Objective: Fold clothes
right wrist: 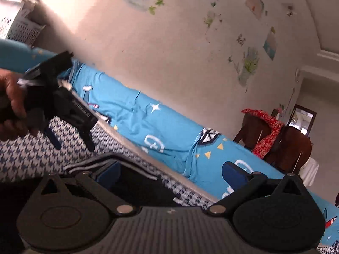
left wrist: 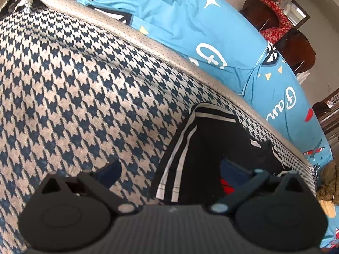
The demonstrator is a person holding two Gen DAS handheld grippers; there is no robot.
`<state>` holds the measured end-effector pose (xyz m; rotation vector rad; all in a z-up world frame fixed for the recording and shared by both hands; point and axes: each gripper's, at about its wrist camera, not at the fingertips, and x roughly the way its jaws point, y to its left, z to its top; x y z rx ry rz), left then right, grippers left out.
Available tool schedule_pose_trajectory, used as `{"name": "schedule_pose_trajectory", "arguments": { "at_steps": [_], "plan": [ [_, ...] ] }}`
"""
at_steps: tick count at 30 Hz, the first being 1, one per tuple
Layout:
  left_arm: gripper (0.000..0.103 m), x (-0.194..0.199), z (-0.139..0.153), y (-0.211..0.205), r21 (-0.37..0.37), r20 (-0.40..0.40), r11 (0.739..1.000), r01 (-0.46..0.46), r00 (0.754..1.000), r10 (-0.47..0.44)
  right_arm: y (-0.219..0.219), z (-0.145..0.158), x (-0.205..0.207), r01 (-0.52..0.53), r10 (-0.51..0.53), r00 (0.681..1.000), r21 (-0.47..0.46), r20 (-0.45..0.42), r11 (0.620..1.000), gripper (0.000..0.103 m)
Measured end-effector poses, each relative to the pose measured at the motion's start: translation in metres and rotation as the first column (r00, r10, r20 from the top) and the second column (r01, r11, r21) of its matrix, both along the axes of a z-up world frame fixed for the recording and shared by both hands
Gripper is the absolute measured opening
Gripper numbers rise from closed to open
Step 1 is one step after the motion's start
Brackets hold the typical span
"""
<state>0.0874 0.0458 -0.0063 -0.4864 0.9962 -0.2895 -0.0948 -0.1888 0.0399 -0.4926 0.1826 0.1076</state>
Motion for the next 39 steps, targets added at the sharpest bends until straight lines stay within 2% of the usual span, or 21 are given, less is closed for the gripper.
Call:
{"name": "schedule_pose_trajectory", "arguments": {
  "at_steps": [7,14,18,22,27,30,31,32,35,39],
  "plan": [
    [0.103,0.006,-0.006,-0.003,-0.041,-0.018,0.999,0.016,1.0,-0.016,-0.005,-0.003,0.013,0.046,-0.043,0.992,0.028,-0.12,0.999,0.103],
    [0.103,0.011,-0.01,-0.012,-0.051,-0.02,0.998,0.043,0.999,-0.044,-0.028,0.01,0.016,0.12,-0.085,0.982,0.205,-0.172,0.971,0.103],
    [0.103,0.015,-0.014,-0.021,-0.044,-0.023,0.997,0.066,0.997,-0.067,-0.045,0.016,0.021,0.18,-0.114,0.971,0.328,-0.213,0.927,0.103],
    [0.103,0.018,-0.018,-0.029,-0.024,-0.027,0.996,0.083,0.996,-0.084,-0.064,0.019,0.024,0.241,-0.131,0.955,0.443,-0.265,0.863,0.103],
    [0.101,0.016,-0.013,-0.037,-0.021,0.006,0.992,0.121,0.993,-0.121,-0.086,0.02,0.027,0.314,-0.152,0.935,0.55,-0.32,0.774,0.103],
    [0.086,0.014,-0.007,-0.04,0.008,0.031,0.992,0.124,0.992,-0.124,-0.094,0.021,0.027,0.344,-0.169,0.927,0.58,-0.334,0.739,0.103],
    [0.078,0.013,-0.006,-0.041,0.013,0.043,0.993,0.12,0.992,-0.121,-0.097,0.021,0.027,0.352,-0.174,0.925,0.588,-0.338,0.728,0.103],
    [0.071,0.012,-0.005,-0.041,0.008,0.049,0.993,0.117,0.992,-0.117,-0.098,0.021,0.026,0.356,-0.18,0.924,0.589,-0.337,0.725,0.103],
    [0.058,0.011,-0.002,-0.043,-0.022,0.07,0.992,0.125,0.99,-0.124,-0.1,0.022,0.026,0.367,-0.194,0.922,0.591,-0.336,0.719,0.103],
    [0.055,0.009,0.004,-0.05,-0.053,0.099,0.99,0.133,0.987,-0.127,-0.101,0.022,0.025,0.367,-0.197,0.922,0.59,-0.333,0.72,0.103]
  ]
}}
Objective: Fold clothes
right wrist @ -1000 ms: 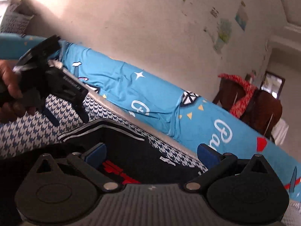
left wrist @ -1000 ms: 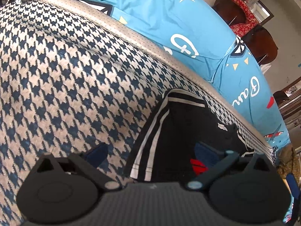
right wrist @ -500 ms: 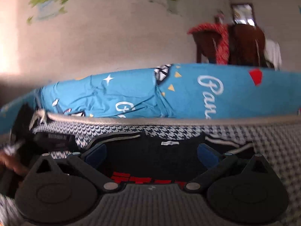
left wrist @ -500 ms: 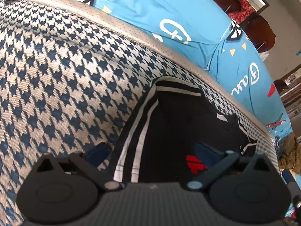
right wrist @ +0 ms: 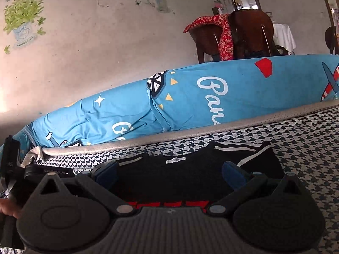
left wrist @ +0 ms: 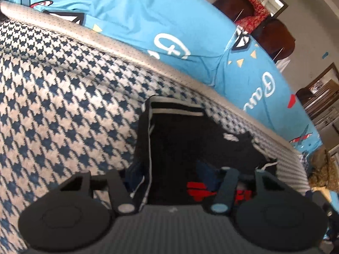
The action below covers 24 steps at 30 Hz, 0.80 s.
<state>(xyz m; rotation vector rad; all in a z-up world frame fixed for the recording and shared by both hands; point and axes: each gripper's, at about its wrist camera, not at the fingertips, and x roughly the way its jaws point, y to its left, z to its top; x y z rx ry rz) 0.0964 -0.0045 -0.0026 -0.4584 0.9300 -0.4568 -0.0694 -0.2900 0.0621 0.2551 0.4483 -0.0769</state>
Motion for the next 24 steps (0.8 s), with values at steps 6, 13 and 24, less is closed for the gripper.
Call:
{"name": "schedule_pose_trajectory", "arguments": {
  "at_steps": [6,13,24],
  "plan": [
    [0.073,-0.008,0.013,-0.013,-0.066,0.055,0.997,0.033,0.998,-0.029,-0.001,-0.002,0.003,-0.001,0.001,1.0,0.014,-0.011,1.0,0.103],
    [0.099,-0.021,0.029,-0.029,-0.085,0.119,0.995,0.058,0.992,-0.048,0.005,-0.011,0.011,-0.043,0.045,0.997,0.026,-0.069,0.999,0.103],
    [0.103,-0.024,0.013,0.001,-0.013,0.084,0.998,-0.063,0.994,0.064,0.025,-0.032,0.029,-0.107,0.109,0.986,0.018,-0.125,0.994,0.103]
  ]
}}
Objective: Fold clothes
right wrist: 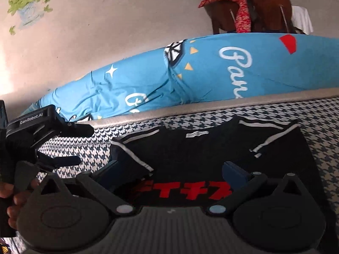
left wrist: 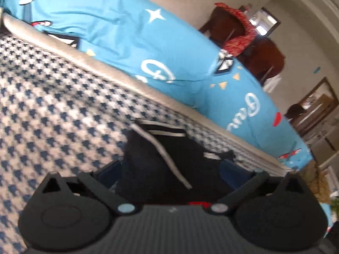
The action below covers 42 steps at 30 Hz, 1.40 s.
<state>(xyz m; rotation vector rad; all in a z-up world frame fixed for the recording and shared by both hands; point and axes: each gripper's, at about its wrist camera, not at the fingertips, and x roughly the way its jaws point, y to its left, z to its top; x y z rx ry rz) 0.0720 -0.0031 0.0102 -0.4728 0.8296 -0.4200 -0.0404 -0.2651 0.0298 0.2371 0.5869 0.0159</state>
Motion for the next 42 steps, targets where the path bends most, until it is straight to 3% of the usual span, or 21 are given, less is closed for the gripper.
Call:
{"name": "schedule_pose_trajectory", "arguments": {
  "at_steps": [2,5,7,9,15,17,19,21,28,29,30,31,37,39,42],
  "plan": [
    [0.103,0.001,-0.002,0.003,0.021,-0.01,1.0,-0.012,1.0,0.012,0.003,-0.007,0.009,-0.006,0.006,1.0,0.02,-0.016,1.0,0.098],
    [0.103,0.002,-0.005,0.007,0.053,-0.025,0.998,-0.03,0.999,0.031,0.009,-0.017,0.023,-0.015,0.017,0.999,0.051,-0.04,0.999,0.065],
    [0.103,0.003,-0.007,0.01,0.08,-0.032,0.996,-0.047,0.998,0.049,0.012,-0.023,0.033,-0.02,0.024,0.998,0.071,-0.056,0.997,0.031],
    [0.103,0.004,-0.007,0.012,0.11,-0.037,0.992,-0.066,0.997,0.07,0.015,-0.03,0.042,-0.025,0.031,0.997,0.092,-0.072,0.995,0.01],
    [0.103,0.006,-0.004,0.014,0.153,-0.031,0.986,-0.073,0.996,0.078,0.009,-0.057,0.065,0.054,0.011,0.985,0.374,-0.171,0.926,0.013],
    [0.103,0.005,-0.001,0.015,0.155,-0.027,0.986,-0.066,0.997,0.071,0.01,-0.064,0.07,0.07,0.016,0.981,0.432,-0.191,0.899,0.022],
    [0.103,0.005,0.0,0.016,0.151,-0.025,0.986,-0.065,0.997,0.07,0.011,-0.068,0.073,0.082,0.014,0.979,0.463,-0.201,0.883,0.04],
    [0.103,0.006,0.001,0.018,0.151,-0.029,0.986,-0.067,0.997,0.072,0.013,-0.071,0.076,0.091,0.005,0.98,0.468,-0.201,0.879,0.044],
    [0.103,0.006,0.0,0.021,0.158,-0.038,0.985,-0.063,0.997,0.069,0.016,-0.07,0.084,0.121,-0.044,0.983,0.439,-0.181,0.89,0.042],
    [0.103,0.006,0.0,0.021,0.163,-0.04,0.985,-0.059,0.997,0.067,0.016,-0.07,0.086,0.125,-0.051,0.983,0.435,-0.177,0.892,0.036],
    [0.103,0.006,0.0,0.02,0.168,-0.041,0.984,-0.057,0.997,0.065,0.017,-0.07,0.087,0.129,-0.058,0.983,0.43,-0.174,0.893,0.017],
    [0.103,0.006,-0.001,0.02,0.174,-0.042,0.983,-0.055,0.997,0.063,0.017,-0.07,0.088,0.134,-0.065,0.983,0.426,-0.171,0.895,0.01],
    [0.103,0.007,-0.008,0.013,0.23,-0.071,0.973,-0.017,0.997,0.034,0.014,-0.056,0.083,0.219,-0.203,0.976,0.304,-0.085,0.927,0.01],
    [0.103,0.007,-0.011,0.01,0.25,-0.08,0.968,0.002,0.997,0.018,0.014,-0.055,0.084,0.253,-0.236,0.967,0.266,-0.095,0.93,0.012],
    [0.103,0.007,-0.015,0.006,0.272,-0.092,0.962,0.019,0.996,0.007,0.022,-0.053,0.083,0.295,-0.283,0.954,0.131,-0.103,0.946,0.012]
  ]
}}
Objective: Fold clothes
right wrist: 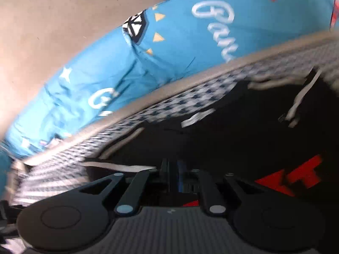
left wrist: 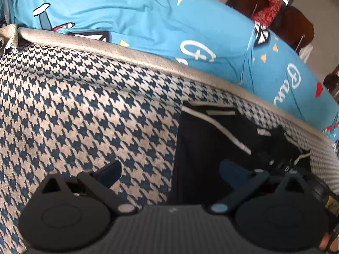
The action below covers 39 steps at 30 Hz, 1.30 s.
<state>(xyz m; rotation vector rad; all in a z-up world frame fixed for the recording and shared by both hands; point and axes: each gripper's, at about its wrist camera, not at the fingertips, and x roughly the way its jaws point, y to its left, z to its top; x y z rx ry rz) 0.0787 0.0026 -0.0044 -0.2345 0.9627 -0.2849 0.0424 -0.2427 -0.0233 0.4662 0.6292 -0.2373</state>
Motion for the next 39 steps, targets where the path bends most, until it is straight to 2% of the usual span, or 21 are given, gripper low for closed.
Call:
{"name": "schedule_pose_trajectory", "arguments": {
  "at_steps": [1,3,5,9,14,15,16,18,21,23,26,28,35,39],
  "plan": [
    [0.103,0.0,-0.001,-0.001,0.008,-0.004,1.0,0.005,1.0,-0.005,0.0,0.0,-0.001,-0.007,0.007,1.0,0.001,0.015,1.0,0.012],
    [0.103,0.0,-0.002,-0.002,0.013,-0.004,1.0,0.006,1.0,-0.006,-0.006,-0.001,0.0,-0.069,0.064,0.997,0.142,0.038,0.987,0.012],
    [0.103,0.0,-0.002,-0.002,0.011,-0.003,1.0,0.001,1.0,-0.001,-0.009,-0.005,0.001,-0.099,0.094,0.995,0.254,0.031,0.962,0.019],
    [0.103,0.0,-0.003,-0.001,0.012,-0.007,1.0,-0.001,1.0,0.001,0.001,-0.011,0.005,-0.112,0.116,0.993,0.21,-0.004,0.971,0.03],
    [0.103,0.0,-0.007,-0.001,0.025,-0.021,1.0,0.006,1.0,-0.006,0.012,-0.014,0.007,-0.141,0.14,0.99,0.15,0.022,0.979,0.03],
    [0.103,0.0,-0.008,-0.001,0.031,-0.025,0.999,0.008,1.0,-0.007,0.014,-0.014,0.007,-0.147,0.144,0.989,0.136,0.028,0.98,0.021],
    [0.103,0.0,-0.01,-0.001,0.039,-0.03,0.999,0.01,1.0,-0.008,0.016,-0.014,0.008,-0.148,0.145,0.989,0.125,0.033,0.981,0.006],
    [0.103,0.0,-0.013,-0.001,0.055,-0.039,0.998,0.013,0.999,-0.011,0.017,-0.013,0.008,-0.142,0.138,0.99,0.121,0.044,0.982,0.005],
    [0.103,0.0,-0.017,-0.004,0.086,-0.053,0.996,0.025,0.998,-0.021,0.017,-0.002,0.004,-0.088,0.084,0.993,0.044,0.079,0.995,0.005],
    [0.103,0.0,-0.021,-0.006,0.107,-0.063,0.994,0.035,0.998,-0.028,0.014,0.0,0.004,-0.043,0.042,0.997,0.019,0.07,0.999,0.005],
    [0.103,0.0,-0.026,-0.01,0.14,-0.078,0.989,0.049,0.996,-0.038,0.006,-0.009,0.007,0.016,-0.016,0.999,0.015,-0.028,1.0,0.005],
    [0.103,0.0,-0.03,-0.012,0.167,-0.083,0.984,0.059,0.995,-0.046,0.002,-0.009,0.005,0.037,-0.037,0.999,0.024,-0.023,0.999,0.005],
    [0.103,0.001,-0.029,-0.011,0.162,-0.065,0.987,0.022,0.998,-0.012,0.008,0.001,0.004,-0.077,0.073,0.996,0.113,0.045,0.991,0.006],
    [0.103,0.003,-0.027,-0.009,0.16,-0.052,0.987,-0.008,0.999,0.017,0.019,0.005,0.005,-0.159,0.151,0.985,0.113,0.082,0.981,0.006]
  ]
}}
